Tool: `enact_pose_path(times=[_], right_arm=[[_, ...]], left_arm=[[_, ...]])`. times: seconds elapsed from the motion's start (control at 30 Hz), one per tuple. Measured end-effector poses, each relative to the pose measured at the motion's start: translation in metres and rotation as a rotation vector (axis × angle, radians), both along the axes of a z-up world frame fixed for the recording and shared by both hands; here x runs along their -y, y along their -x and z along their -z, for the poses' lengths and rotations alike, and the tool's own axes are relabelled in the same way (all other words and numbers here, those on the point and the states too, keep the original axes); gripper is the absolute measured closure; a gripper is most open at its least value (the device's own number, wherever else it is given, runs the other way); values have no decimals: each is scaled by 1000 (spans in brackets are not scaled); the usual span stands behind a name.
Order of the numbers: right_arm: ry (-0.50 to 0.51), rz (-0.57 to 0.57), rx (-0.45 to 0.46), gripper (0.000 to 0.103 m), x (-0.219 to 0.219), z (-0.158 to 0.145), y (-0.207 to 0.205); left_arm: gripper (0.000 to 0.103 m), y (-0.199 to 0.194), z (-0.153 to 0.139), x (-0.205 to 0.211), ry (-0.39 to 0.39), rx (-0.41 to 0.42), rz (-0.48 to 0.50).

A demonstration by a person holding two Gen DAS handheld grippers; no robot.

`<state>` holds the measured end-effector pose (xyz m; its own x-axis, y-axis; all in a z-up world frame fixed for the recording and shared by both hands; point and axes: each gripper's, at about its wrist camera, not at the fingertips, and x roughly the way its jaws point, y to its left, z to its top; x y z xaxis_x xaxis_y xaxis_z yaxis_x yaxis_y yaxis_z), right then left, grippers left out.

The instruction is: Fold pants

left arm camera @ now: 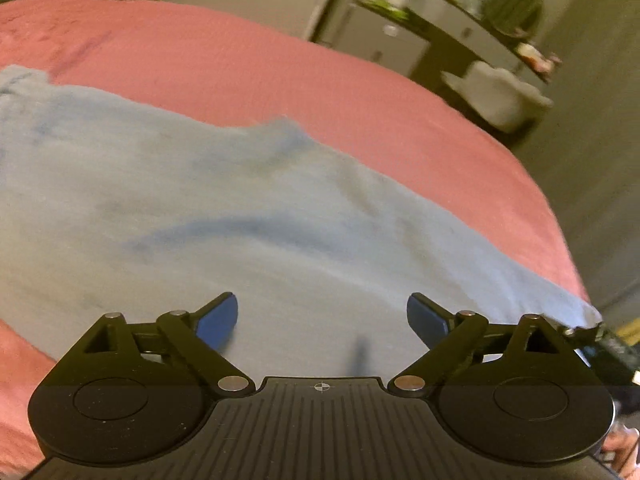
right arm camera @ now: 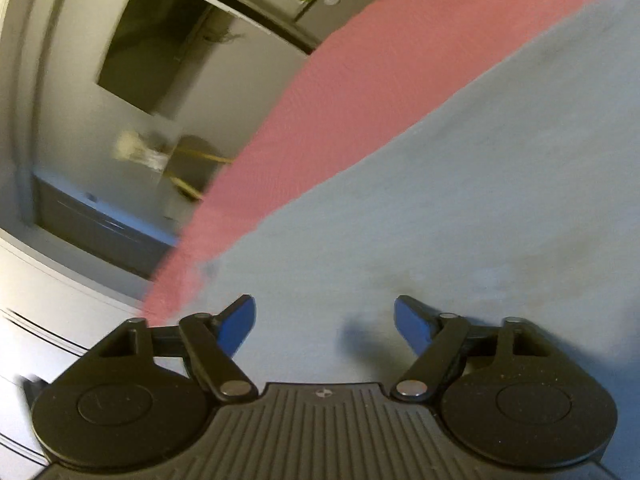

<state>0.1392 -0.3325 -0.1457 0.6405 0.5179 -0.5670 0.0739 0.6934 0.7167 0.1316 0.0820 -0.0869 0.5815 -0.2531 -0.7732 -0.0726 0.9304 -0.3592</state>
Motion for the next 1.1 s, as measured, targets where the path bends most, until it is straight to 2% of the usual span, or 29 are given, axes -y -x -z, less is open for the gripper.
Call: enact_pose_path(times=[0.07, 0.13, 0.2, 0.23, 0.27, 0.33, 0.4, 0.47, 0.5, 0.53, 0.57, 0.67, 0.7, 0.77, 0.87, 0.9, 1.0, 1.1], right_arm=[[80, 23, 6, 21, 27, -5, 18], [56, 86, 0, 21, 66, -7, 33], [55, 199, -14, 20, 110, -12, 46], [112, 287, -35, 18, 126, -17, 52], [233, 388, -76, 18, 143, -25, 56], [401, 511, -119, 18, 167, -41, 61], [423, 549, -123, 18, 179, -48, 62], [458, 550, -153, 19, 208, -48, 69], [496, 535, -174, 23, 212, -46, 63], [525, 520, -188, 32, 192, -44, 49], [541, 503, -199, 37, 176, -43, 37], [593, 473, -191, 48, 186, -37, 20], [594, 470, -176, 50, 197, -40, 29], [571, 455, -143, 50, 204, -46, 15], [617, 407, -123, 50, 200, -45, -7], [618, 398, -114, 55, 198, -44, -13], [620, 402, -97, 93, 193, -36, -23], [710, 411, -64, 94, 181, -35, -31]], left_arm=[[8, 5, 9, 20, 21, 12, 25], [8, 10, 20, 34, 2, 14, 51], [8, 13, 29, 43, -52, 16, 76], [8, 12, 32, 47, -89, 19, 84], [8, 12, 35, 50, -126, 17, 85], [8, 11, 37, 50, -138, 19, 75], [7, 8, 39, 50, -135, 20, 77], [7, 7, 42, 51, -156, 17, 83], [7, 6, 43, 53, -167, 19, 85], [7, 6, 44, 56, -180, 25, 89], [7, 7, 43, 58, -192, 30, 96], [7, 9, 45, 64, -233, 41, 117], [7, 8, 45, 65, -241, 45, 123], [6, 8, 46, 66, -250, 51, 133], [3, 7, 48, 67, -256, 53, 139], [3, 7, 48, 68, -260, 52, 141], [3, 7, 48, 70, -268, 59, 141], [3, 10, 43, 66, -238, 81, 129]])
